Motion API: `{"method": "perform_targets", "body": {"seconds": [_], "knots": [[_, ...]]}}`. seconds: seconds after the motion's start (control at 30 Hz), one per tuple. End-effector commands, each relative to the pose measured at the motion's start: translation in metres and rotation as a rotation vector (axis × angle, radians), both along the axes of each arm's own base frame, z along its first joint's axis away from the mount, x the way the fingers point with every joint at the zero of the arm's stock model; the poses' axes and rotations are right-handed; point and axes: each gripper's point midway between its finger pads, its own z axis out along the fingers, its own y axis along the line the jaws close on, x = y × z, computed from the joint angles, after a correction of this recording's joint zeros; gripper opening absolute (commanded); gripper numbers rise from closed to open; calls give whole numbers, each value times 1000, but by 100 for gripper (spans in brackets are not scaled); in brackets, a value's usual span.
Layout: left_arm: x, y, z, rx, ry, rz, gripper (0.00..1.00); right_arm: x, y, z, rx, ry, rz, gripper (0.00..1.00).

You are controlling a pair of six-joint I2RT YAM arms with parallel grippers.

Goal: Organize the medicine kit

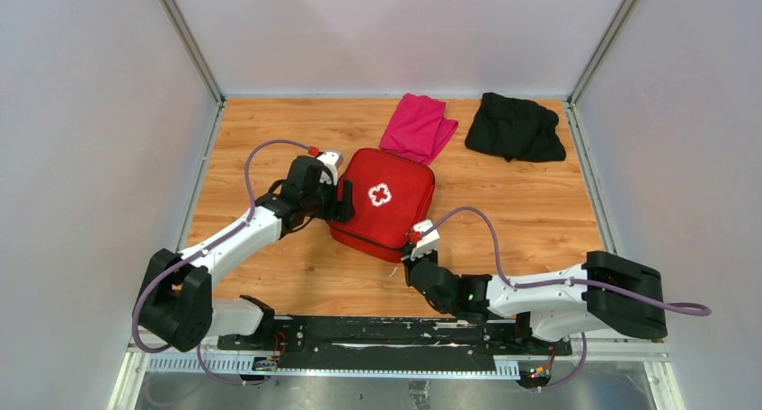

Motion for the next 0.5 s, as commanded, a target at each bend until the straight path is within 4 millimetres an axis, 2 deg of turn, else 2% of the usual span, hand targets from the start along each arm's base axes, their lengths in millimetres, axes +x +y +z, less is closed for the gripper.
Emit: {"method": "perform_targets", "body": {"seconds": [0.0,0.13,0.3,0.47], "knots": [[-9,11,-19,78,53,-7,76,5,-19,4,-54,-28,-45,0],[-11,10,-27,97,80,-31,64,0,-21,5,-100,-22,3,0],[-13,13,-39,130,108,-49,40,-3,-34,-4,-229,5,26,0],[-11,15,-47,162,123,-64,19,-5,-45,-7,-245,21,34,0]]}}
